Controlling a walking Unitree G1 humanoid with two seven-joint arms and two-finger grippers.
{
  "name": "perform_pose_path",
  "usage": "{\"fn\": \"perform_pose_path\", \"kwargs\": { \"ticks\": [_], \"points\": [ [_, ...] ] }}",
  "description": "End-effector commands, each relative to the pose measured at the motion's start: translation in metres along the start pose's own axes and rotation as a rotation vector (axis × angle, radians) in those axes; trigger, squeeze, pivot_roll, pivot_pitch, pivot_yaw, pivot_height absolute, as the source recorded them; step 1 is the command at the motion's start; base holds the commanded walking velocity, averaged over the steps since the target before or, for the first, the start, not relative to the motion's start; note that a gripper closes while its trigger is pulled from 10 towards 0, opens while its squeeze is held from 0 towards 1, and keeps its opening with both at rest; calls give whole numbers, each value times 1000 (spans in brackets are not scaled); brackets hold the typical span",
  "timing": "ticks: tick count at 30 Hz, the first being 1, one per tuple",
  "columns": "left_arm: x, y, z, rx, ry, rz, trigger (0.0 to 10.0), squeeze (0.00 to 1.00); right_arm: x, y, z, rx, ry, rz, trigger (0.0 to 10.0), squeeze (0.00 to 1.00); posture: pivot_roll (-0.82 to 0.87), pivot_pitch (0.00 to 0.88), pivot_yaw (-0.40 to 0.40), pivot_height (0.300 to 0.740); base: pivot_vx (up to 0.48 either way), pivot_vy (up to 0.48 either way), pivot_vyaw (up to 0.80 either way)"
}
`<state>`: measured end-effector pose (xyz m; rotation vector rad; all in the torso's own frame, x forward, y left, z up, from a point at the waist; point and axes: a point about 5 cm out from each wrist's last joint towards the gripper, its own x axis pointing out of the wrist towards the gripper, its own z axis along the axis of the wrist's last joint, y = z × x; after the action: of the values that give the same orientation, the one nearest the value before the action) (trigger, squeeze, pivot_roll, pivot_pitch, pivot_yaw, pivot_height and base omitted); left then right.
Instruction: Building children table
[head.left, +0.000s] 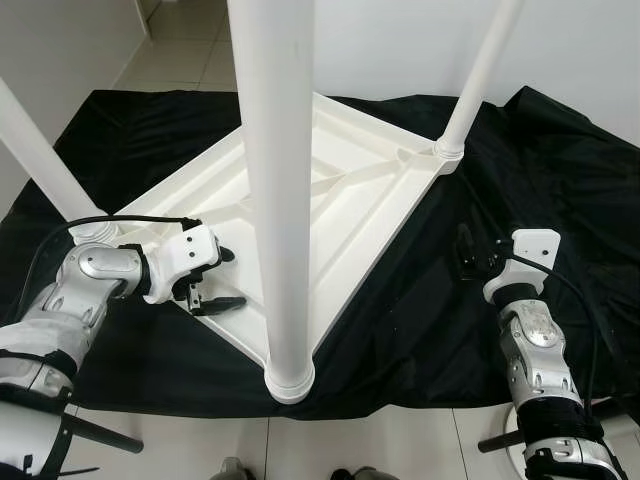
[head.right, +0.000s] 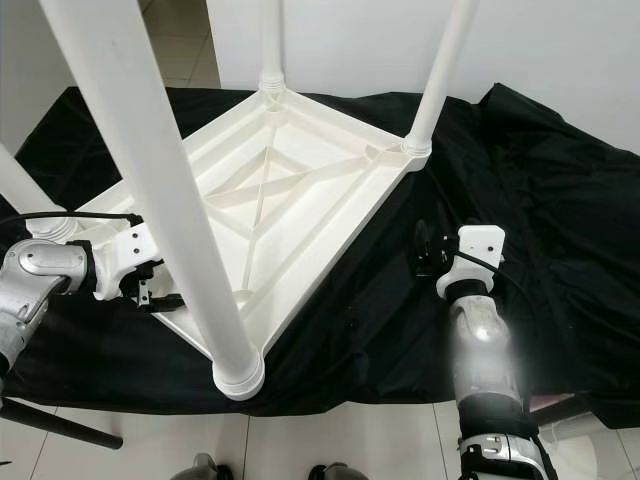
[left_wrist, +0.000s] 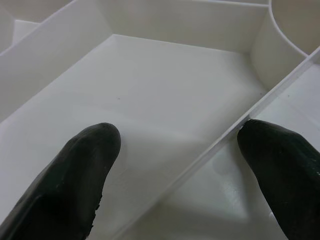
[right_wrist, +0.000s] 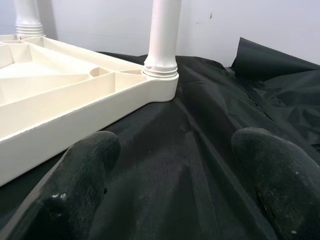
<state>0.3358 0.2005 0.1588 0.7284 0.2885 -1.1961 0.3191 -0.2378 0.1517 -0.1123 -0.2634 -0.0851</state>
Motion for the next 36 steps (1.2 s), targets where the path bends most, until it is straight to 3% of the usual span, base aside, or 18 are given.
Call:
{"fn": "perform_pose_path", "kwargs": {
  "ticks": [1,4,5,7,8,9,10,11,15,16,25,33,34,35,36],
  "points": [
    [8,-16,-24,-54,110,-71,9137,0,-1,-6,-2,-5,11,-23,10000,0,-25,132,-4,740,0,0,0],
    [11,-16,-27,-47,144,-76,8941,0,0,-6,-1,-5,9,-26,10000,0,-27,133,0,740,0,0,0],
    [12,-15,-29,-50,163,-77,4549,0,0,-7,-1,-5,7,-28,10000,0,-29,134,2,740,0,0,0],
    [13,-15,-29,-56,165,-75,4549,0,-1,-7,-1,-6,6,-30,10000,0,-29,134,2,740,0,0,0],
    [13,-15,-30,-52,166,-76,3529,0,-1,-7,-1,-5,6,-32,10000,0,-30,133,5,740,0,0,0],
    [13,-15,-30,-52,166,-76,3529,0,-1,-7,-1,-5,6,-32,10000,0,-30,133,5,740,0,0,0],
    [13,-15,-30,-55,169,-80,2667,0,-1,-7,-1,-5,5,-34,10000,0,-30,133,5,740,0,0,0],
    [13,-15,-30,-58,167,-85,824,0,-2,-8,-1,-5,6,-36,10000,0,-30,133,8,740,0,0,0],
    [13,-15,-30,-61,165,-89,824,0,-2,-8,-2,-5,6,-38,10000,0,-30,133,8,740,0,0,0],
    [13,-15,-31,-66,161,-91,0,0,-3,-9,-2,-4,6,-42,10000,0,-28,132,11,740,0,0,0],
    [14,-12,-29,-69,132,-56,0,0,-2,-7,-2,3,5,-48,10000,0,-26,132,8,740,0,0,0],
    [25,-14,-21,-57,63,-25,0,0,-2,-7,-2,2,6,-44,10000,0,-30,134,1,740,0,0,0],
    [27,-14,-19,-70,42,-21,1020,0,-1,-7,-2,2,7,-44,10000,0,-31,134,-1,740,0,0,0],
    [31,-16,-14,-65,10,-15,9647,0,-1,-7,-2,1,7,-43,10000,0,-29,135,-5,740,0,0,0],
    [33,-16,-11,-60,-12,-9,9647,0,-1,-7,-2,1,7,-42,10000,0,-28,135,-6,740,0,0,0]
  ]
}}
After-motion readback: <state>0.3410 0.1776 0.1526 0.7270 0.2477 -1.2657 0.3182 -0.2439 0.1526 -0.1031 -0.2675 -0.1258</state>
